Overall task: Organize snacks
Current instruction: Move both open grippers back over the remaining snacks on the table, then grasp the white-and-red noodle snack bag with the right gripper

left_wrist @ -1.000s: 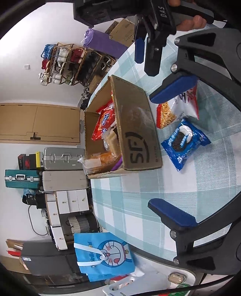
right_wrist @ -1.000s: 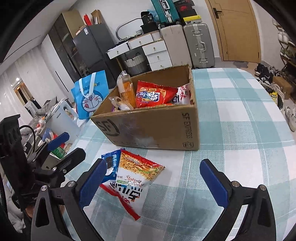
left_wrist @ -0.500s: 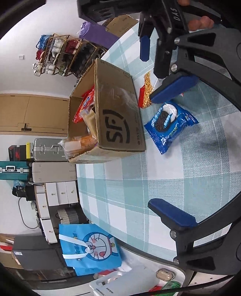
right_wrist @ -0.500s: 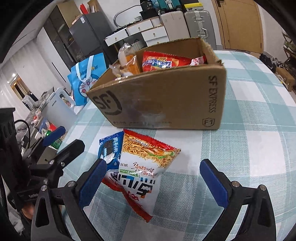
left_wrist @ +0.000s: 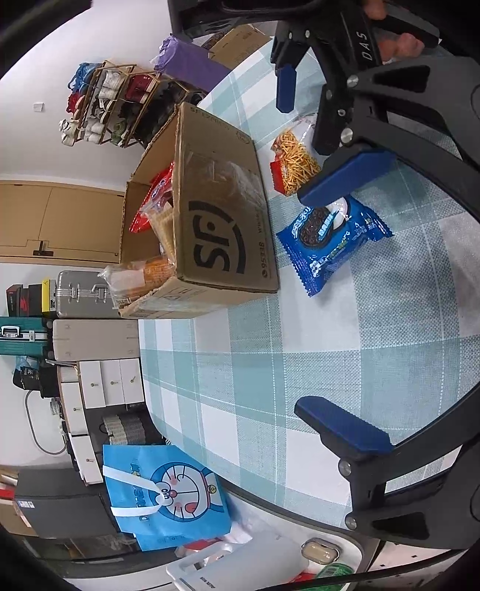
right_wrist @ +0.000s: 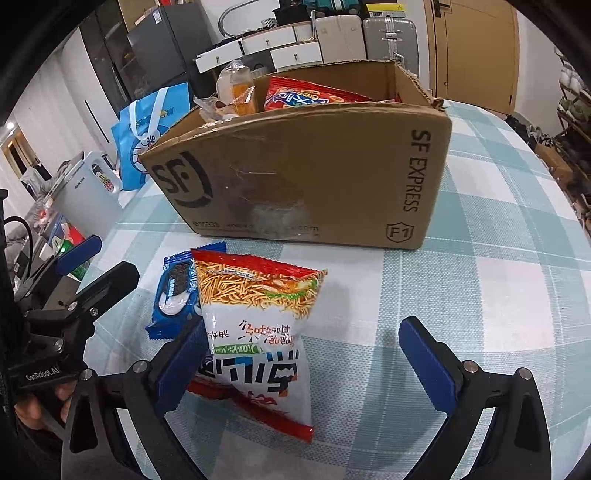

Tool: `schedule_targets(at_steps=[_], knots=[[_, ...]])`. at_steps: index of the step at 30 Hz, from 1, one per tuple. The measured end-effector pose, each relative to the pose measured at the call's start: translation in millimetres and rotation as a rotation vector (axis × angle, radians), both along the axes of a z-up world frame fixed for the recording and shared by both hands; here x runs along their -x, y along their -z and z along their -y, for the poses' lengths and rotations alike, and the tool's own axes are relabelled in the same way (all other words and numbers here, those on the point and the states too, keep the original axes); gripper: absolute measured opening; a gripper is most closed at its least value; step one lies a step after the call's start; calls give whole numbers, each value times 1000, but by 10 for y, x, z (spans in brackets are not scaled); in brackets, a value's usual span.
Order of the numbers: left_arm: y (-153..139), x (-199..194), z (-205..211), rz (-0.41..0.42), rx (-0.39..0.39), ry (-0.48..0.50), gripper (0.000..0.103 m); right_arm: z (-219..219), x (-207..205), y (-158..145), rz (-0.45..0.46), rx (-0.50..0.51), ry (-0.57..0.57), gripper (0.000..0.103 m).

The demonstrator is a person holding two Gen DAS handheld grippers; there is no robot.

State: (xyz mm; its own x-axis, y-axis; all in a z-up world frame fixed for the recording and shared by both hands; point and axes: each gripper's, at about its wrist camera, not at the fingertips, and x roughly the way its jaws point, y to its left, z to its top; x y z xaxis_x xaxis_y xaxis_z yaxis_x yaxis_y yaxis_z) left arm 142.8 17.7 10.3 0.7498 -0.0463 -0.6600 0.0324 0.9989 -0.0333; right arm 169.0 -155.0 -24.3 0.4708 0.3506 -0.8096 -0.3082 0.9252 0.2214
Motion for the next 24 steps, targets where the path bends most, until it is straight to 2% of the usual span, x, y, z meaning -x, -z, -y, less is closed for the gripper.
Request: schedule_targets(at_steps=[4, 11, 13, 19, 21, 24], knots=[[30, -8, 31, -7, -13, 10, 102, -40, 17, -48, 26, 45, -20, 102], [82, -40, 39, -23, -20, 9, 102, -178, 41, 14, 31, 56, -64, 100], [97, -55, 27, -28, -14, 11, 102, -199, 38, 26, 31, 45, -77, 95], [132, -65, 0, -40, -4, 10, 102, -283, 72, 38, 33, 18, -140, 74], [142, -76, -3, -43, -4, 10, 102, -313, 89, 44, 26, 9, -169, 63], [147, -74, -10, -45, -2, 10, 102, -352, 114, 44, 41, 11, -185, 54]])
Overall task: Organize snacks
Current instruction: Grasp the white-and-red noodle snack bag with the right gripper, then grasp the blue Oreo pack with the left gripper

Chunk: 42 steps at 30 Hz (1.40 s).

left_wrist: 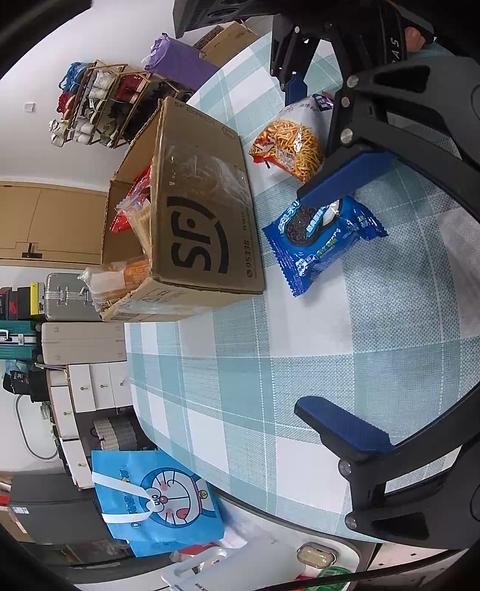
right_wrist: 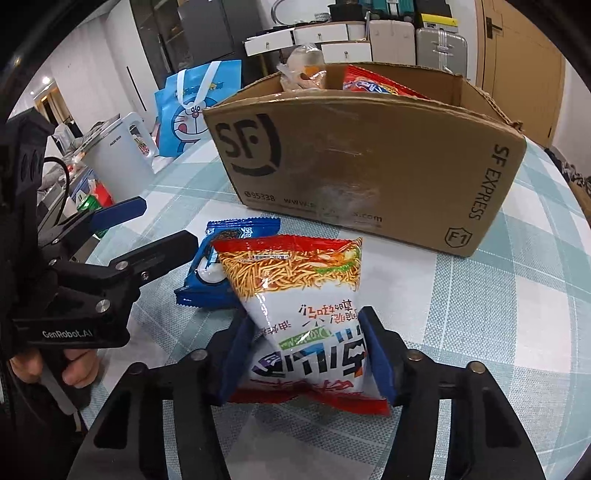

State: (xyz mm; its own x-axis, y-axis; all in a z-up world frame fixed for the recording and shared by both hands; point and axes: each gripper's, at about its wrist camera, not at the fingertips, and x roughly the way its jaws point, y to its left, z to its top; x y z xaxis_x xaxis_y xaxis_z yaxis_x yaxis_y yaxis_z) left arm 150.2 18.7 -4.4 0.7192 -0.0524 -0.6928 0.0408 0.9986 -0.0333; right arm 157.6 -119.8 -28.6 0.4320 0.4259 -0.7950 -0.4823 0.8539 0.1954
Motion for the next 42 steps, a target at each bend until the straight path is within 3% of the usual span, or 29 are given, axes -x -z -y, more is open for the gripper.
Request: schedule_targets(at_steps=[10, 18, 24, 33, 38, 42], knots=[[54, -39, 10, -37, 22, 16, 102, 202, -44, -89, 21, -40, 61, 52], [175, -189, 129, -98, 152, 58, 102, 340, -97, -104, 18, -38, 95, 52], [316, -320, 279, -147, 116, 54, 101, 382, -102, -85, 21, -11, 105, 52], [384, -305, 378, -151, 95, 118, 76, 419, -92, -109, 30, -12, 116, 52], [375, -256, 371, -146, 73, 136, 51, 402, -82, -112, 32, -13, 115, 52], [369, -262, 331, -144, 75, 138, 47, 385, -76, -96, 30, -9, 111, 52]])
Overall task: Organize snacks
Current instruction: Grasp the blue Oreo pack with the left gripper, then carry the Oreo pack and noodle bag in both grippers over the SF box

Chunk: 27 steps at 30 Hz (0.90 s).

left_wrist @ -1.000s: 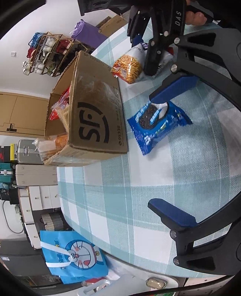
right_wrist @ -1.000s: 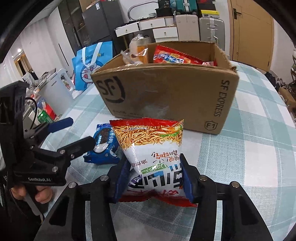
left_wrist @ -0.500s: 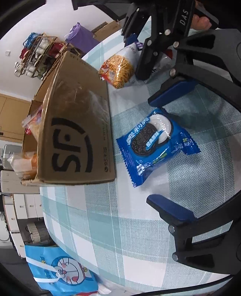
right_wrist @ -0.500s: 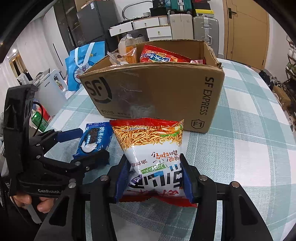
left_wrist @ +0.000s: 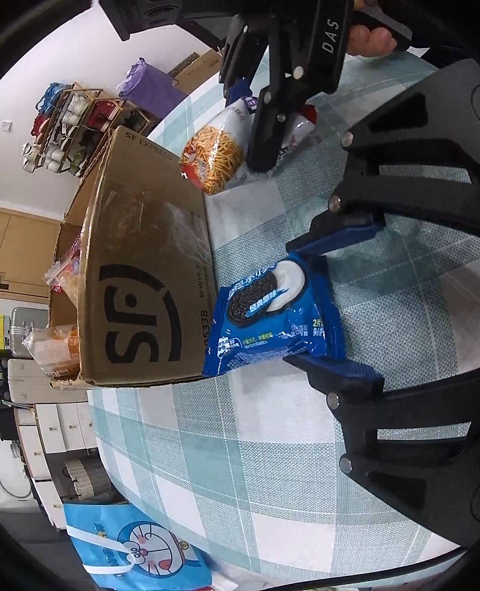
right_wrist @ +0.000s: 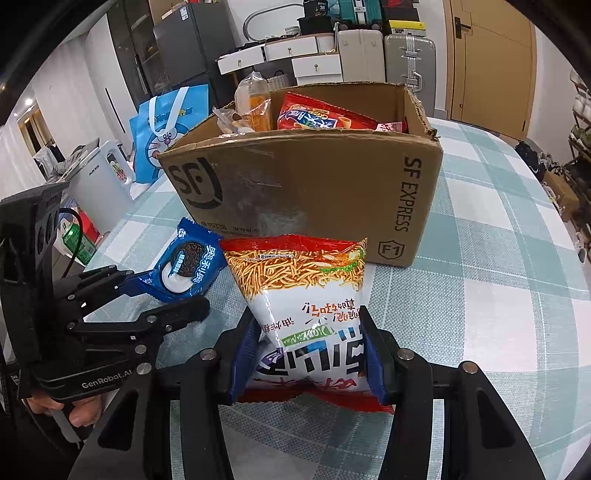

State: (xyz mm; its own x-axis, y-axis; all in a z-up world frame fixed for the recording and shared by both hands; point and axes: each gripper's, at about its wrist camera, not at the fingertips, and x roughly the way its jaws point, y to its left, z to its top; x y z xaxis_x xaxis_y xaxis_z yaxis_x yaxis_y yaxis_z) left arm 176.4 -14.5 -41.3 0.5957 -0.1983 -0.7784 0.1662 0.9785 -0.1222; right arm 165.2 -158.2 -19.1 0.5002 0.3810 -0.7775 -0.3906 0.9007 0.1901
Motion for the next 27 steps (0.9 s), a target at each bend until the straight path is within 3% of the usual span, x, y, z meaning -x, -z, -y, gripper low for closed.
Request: schedule_targets(at_steps=[27], knots=[[-81, 168, -27, 39, -31, 52, 43, 3, 30, -27, 12, -7, -20, 52]])
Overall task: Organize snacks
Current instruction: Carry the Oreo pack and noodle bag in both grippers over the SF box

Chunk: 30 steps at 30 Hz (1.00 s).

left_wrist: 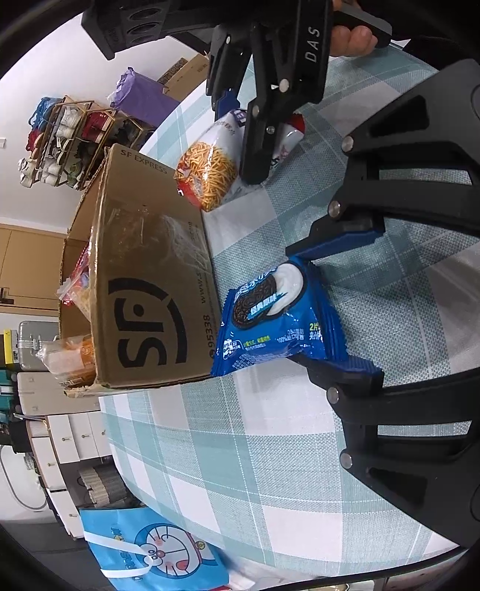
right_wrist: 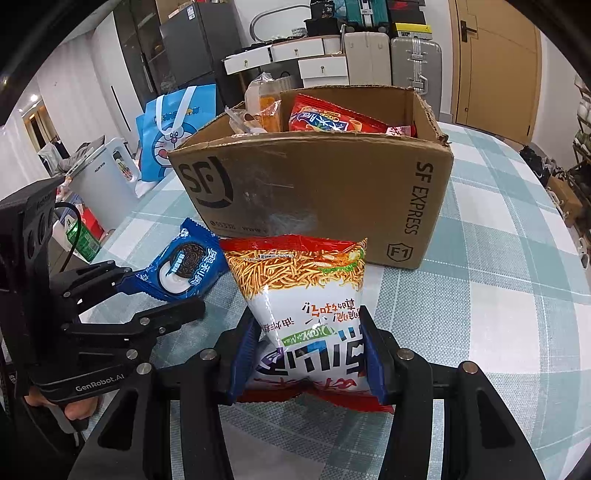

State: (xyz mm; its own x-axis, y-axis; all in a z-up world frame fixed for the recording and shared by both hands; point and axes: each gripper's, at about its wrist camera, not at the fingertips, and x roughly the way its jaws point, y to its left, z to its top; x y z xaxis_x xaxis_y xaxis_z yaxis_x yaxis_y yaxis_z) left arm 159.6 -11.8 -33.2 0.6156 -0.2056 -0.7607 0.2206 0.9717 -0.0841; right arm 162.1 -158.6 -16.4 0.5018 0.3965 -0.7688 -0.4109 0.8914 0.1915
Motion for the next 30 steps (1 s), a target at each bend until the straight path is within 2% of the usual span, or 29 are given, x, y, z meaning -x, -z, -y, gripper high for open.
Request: schedule_targets(at_steps=[13, 21, 30], knots=[[-86, 166, 89, 66, 3, 48, 43, 36, 29, -96, 20, -15, -3, 52], [-292, 324, 133, 166, 11, 84, 43, 42, 107, -286, 58, -34, -17, 52], [-566, 452, 134, 229, 33, 80, 43, 194, 195, -544, 125, -87, 17, 52]])
